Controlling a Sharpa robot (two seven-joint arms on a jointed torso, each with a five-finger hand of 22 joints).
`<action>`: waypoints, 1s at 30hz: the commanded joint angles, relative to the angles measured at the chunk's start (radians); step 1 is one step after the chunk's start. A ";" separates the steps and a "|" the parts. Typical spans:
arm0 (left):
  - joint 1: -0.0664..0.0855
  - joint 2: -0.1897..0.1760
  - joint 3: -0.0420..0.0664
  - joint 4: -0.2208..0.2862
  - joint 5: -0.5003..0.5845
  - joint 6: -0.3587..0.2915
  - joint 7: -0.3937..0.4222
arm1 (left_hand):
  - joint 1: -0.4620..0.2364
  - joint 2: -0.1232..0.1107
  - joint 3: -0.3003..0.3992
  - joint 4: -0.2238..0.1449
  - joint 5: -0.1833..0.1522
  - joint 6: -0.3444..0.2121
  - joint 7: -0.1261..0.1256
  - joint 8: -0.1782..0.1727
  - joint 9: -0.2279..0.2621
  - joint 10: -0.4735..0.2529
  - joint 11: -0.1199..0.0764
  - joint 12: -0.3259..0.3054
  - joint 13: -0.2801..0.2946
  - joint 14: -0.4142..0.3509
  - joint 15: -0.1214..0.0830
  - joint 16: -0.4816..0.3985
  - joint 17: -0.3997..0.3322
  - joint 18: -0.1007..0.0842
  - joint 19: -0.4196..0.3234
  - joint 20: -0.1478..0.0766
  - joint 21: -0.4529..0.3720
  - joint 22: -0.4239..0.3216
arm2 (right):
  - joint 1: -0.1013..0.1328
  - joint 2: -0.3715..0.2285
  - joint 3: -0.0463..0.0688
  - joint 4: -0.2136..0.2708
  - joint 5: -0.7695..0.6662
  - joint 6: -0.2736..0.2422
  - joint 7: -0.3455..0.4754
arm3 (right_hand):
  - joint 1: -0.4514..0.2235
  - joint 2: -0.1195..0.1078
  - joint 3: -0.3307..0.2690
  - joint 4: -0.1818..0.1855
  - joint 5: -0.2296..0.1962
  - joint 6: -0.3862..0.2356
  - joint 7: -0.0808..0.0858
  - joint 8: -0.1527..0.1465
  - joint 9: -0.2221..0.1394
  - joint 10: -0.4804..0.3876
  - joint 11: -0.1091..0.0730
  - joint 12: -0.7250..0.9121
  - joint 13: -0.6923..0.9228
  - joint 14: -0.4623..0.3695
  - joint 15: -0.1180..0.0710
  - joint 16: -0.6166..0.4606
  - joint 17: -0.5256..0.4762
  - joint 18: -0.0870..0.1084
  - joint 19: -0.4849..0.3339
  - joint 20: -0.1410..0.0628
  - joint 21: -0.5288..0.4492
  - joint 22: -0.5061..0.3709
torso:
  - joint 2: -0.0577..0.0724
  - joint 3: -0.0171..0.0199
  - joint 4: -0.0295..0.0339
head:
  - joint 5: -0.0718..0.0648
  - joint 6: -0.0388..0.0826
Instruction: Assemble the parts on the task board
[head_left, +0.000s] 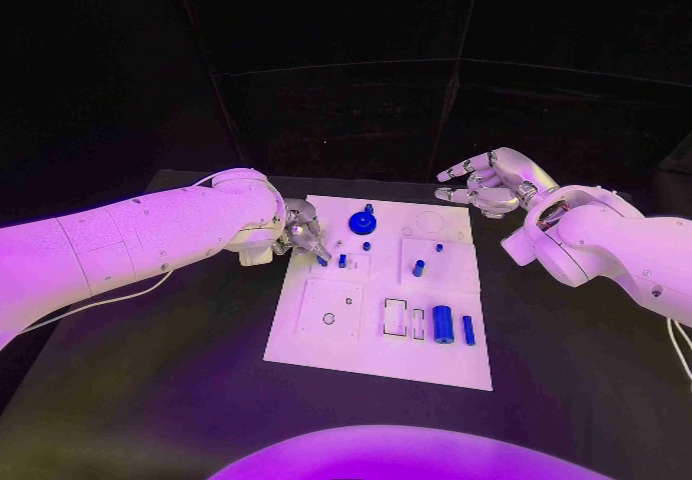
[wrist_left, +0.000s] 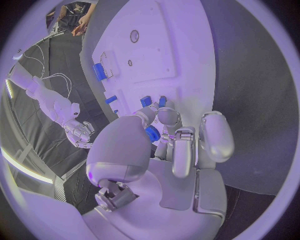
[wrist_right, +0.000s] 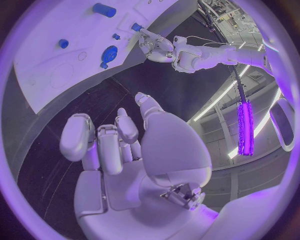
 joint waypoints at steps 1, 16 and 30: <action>-0.003 0.000 -0.002 0.004 -0.007 0.020 -0.009 | 0.004 -0.002 0.122 -0.116 0.005 0.003 -0.007 0.006 0.000 0.005 0.001 0.003 0.000 0.106 -0.004 0.003 0.263 0.002 0.005 -0.003 0.004 0.002 | 0.002 0.001 0.001 0.001 0.002 0.005 0.006 | -0.005 0.006 0.003 0.004 0.004 0.002 -0.002 0.007 -0.001 -0.006 -0.002 -0.003 -0.001 0.051 -0.009 -0.004 0.000 0.011 -0.005 0.000 -0.004 -0.001 | 0.000 -0.0004 0.0003 | -0.001 0.000; -0.003 0.008 -0.002 -0.006 -0.007 0.023 -0.012 | -0.003 -0.010 0.148 -0.124 0.008 0.005 -0.007 0.014 0.004 0.009 0.001 0.003 0.000 0.106 -0.004 0.003 0.263 0.002 0.007 -0.003 0.005 0.005 | 0.002 0.005 0.001 -0.002 0.002 0.006 0.006 | -0.005 0.007 0.004 0.005 0.008 0.002 -0.002 0.007 -0.001 -0.006 -0.002 -0.004 -0.002 0.051 -0.010 -0.005 -0.001 0.011 -0.006 0.000 -0.006 -0.003 | 0.000 0.0006 0.0003 | 0.000 0.001; -0.002 0.035 -0.002 -0.041 -0.007 0.072 -0.021 | -0.036 -0.009 0.172 -0.110 0.008 0.005 -0.008 0.024 0.010 0.011 0.001 0.003 -0.002 0.106 -0.004 0.003 0.263 0.002 0.005 -0.003 0.001 0.002 | 0.002 0.006 0.001 -0.002 0.004 0.007 0.006 | -0.005 0.007 0.004 0.005 0.008 0.002 -0.002 0.007 -0.001 -0.006 -0.002 -0.004 -0.002 0.051 -0.010 -0.005 -0.001 0.011 -0.006 0.000 -0.006 -0.003 | 0.000 0.0010 -0.0007 | -0.001 -0.003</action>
